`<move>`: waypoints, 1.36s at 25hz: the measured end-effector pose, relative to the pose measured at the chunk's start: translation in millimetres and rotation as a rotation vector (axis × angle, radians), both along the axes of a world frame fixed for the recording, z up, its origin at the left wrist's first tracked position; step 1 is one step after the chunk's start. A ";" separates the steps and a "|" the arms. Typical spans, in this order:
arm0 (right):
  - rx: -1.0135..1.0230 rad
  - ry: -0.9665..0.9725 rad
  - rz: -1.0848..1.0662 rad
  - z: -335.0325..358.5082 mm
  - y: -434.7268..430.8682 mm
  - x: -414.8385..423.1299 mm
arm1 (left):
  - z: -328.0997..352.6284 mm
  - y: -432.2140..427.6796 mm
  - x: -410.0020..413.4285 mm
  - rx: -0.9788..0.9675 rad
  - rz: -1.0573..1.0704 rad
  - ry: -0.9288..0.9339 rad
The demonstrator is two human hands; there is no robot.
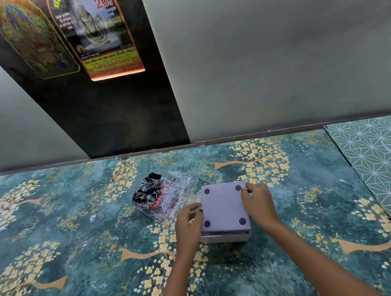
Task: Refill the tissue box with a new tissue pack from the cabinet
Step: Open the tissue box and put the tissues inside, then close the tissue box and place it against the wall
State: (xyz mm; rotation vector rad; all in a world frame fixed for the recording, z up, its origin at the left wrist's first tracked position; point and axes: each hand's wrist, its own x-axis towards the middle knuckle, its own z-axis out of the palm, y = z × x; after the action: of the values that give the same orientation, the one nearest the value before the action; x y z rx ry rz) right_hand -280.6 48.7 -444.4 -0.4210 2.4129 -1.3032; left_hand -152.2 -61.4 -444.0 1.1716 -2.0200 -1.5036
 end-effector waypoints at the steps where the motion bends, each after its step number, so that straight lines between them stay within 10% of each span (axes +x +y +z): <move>1: 0.054 0.030 0.017 -2.3 0.1 -1.8 | -2.0 2.0 0.0 0.013 0.020 0.016; 34: 0.376 0.191 0.335 -19.5 -4.6 7.4 | -5.0 -20.1 -37.6 -0.031 0.111 -0.102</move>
State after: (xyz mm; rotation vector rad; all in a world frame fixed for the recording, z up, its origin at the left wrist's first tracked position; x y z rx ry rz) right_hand -273.3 44.1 -463.9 -0.8244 2.5236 -0.6765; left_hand -189.8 -81.5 -448.9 1.3495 -1.9992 -1.3799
